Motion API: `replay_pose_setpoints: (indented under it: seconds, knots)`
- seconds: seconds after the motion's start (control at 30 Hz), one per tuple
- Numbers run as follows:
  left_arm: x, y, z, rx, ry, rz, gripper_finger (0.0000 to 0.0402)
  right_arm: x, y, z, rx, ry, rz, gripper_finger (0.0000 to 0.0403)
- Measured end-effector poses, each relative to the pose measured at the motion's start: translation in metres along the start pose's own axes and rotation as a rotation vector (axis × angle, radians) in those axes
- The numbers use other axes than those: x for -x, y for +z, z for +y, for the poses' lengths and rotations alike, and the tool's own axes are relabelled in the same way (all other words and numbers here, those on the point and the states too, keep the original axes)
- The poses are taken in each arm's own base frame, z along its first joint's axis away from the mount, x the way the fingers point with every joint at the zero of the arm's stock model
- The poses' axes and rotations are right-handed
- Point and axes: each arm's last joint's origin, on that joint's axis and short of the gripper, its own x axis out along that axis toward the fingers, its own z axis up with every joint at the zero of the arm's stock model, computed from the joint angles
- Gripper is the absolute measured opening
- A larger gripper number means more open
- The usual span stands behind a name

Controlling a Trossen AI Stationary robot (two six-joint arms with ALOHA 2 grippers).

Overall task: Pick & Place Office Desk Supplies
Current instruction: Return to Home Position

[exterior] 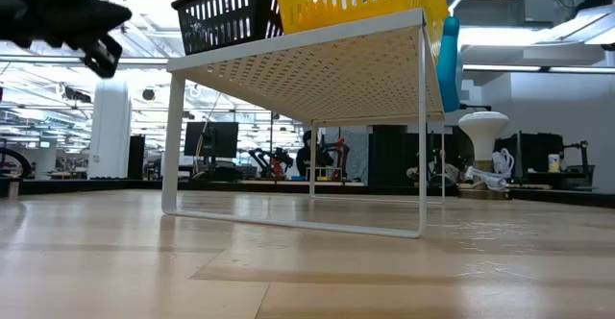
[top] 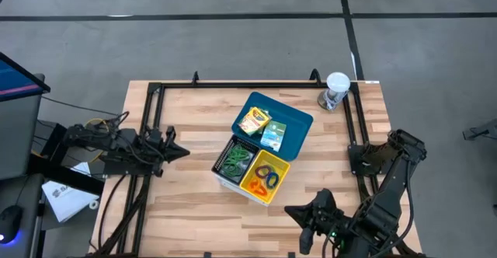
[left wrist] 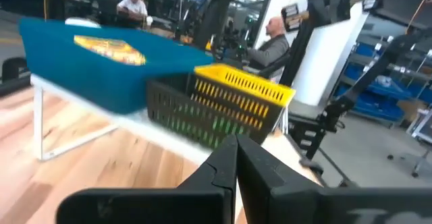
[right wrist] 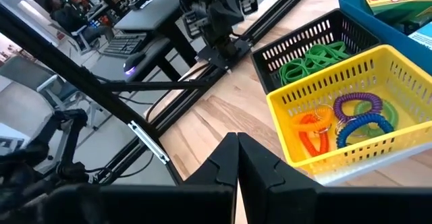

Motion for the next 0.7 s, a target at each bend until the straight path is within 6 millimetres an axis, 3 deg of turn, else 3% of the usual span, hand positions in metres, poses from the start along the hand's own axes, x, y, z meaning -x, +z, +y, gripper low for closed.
replay_pose_setpoints:
  seconds: [0.23,0.7]
  knots:
    - [-0.005,-0.024,0.006,-0.012,-0.015,0.060,0.0001,0.000,0.000,0.000,-0.060,0.000,0.001,0.0000]
    - [-0.009,-0.024,0.021,-0.070,0.006,-0.004,0.0002,-0.009,0.005,0.006,-0.094,0.023,0.035,0.0000]
